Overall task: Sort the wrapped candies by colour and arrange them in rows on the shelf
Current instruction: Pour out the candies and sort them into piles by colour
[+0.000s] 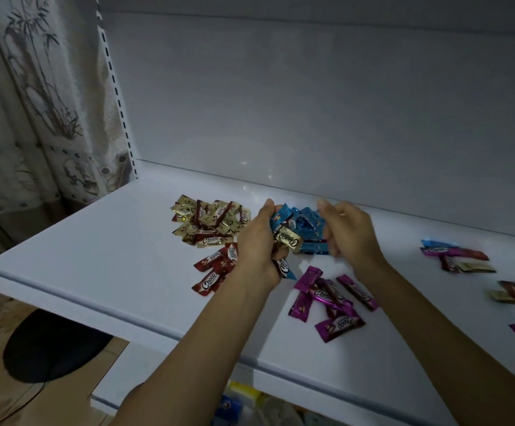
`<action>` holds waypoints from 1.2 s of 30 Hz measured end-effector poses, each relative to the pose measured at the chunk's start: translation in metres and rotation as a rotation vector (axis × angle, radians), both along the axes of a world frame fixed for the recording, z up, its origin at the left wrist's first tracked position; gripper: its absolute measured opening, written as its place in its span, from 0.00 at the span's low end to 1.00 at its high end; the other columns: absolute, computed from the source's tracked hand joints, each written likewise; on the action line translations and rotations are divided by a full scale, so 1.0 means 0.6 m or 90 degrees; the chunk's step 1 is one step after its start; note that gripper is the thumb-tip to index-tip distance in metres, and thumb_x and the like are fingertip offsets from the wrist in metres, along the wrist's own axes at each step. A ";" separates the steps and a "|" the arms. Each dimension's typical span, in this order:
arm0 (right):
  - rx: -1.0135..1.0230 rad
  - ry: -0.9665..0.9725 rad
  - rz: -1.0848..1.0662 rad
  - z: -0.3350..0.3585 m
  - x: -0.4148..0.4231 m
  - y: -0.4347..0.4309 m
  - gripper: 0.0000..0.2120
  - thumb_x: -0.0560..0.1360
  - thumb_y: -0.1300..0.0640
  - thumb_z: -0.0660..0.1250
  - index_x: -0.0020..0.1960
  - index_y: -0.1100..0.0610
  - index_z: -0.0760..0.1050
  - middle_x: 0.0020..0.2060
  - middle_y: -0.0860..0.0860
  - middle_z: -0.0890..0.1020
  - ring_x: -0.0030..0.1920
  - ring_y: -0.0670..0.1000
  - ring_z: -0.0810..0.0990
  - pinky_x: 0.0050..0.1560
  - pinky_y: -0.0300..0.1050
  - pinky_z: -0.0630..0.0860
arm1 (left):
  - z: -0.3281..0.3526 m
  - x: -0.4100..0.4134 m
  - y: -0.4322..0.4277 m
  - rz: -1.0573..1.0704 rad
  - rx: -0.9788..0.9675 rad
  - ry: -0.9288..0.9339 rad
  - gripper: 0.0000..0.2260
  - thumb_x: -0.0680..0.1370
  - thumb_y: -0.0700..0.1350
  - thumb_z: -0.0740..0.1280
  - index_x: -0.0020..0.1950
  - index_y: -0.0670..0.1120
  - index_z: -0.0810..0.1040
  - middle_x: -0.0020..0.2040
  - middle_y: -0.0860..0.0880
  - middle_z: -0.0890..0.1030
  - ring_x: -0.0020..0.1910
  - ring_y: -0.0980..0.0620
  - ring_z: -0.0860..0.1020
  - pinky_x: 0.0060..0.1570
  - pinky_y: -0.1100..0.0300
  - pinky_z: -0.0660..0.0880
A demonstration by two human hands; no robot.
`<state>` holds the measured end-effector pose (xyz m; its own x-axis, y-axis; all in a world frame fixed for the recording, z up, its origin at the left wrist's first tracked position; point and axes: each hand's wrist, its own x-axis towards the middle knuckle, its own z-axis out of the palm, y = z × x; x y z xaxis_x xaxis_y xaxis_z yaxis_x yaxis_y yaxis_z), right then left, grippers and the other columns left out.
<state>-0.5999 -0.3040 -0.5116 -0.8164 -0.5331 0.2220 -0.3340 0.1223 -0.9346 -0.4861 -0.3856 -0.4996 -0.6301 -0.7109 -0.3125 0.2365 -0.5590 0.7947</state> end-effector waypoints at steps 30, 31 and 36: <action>0.158 0.415 0.077 -0.008 0.082 -0.240 0.04 0.73 0.57 0.70 0.42 0.51 0.75 0.37 0.43 0.78 0.37 0.47 0.77 0.36 0.43 0.72 | -0.092 0.200 -0.183 0.180 0.016 0.151 0.13 0.81 0.53 0.60 0.43 0.46 0.70 0.26 0.53 0.64 0.22 0.58 0.59 0.18 0.69 0.58; 0.168 0.478 0.067 -0.008 0.086 -0.254 0.02 0.74 0.58 0.69 0.43 0.53 0.75 0.38 0.45 0.78 0.39 0.48 0.76 0.37 0.42 0.70 | -0.090 0.200 -0.182 0.172 -0.004 0.124 0.12 0.81 0.54 0.61 0.43 0.46 0.71 0.26 0.52 0.64 0.23 0.58 0.60 0.19 0.68 0.58; 0.360 0.662 0.145 -0.037 0.078 -0.294 0.04 0.75 0.60 0.62 0.48 0.56 0.75 0.39 0.52 0.80 0.41 0.54 0.78 0.46 0.48 0.74 | -0.091 0.199 -0.183 0.192 -0.069 0.043 0.14 0.80 0.56 0.60 0.45 0.46 0.74 0.29 0.50 0.70 0.25 0.57 0.64 0.24 0.67 0.63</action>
<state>-0.5531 -0.4806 -0.5339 -0.2602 -0.8761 0.4058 -0.9626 0.2682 -0.0383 -0.3667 -0.4955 -0.5541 -0.4033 -0.8953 -0.1891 0.4324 -0.3686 0.8229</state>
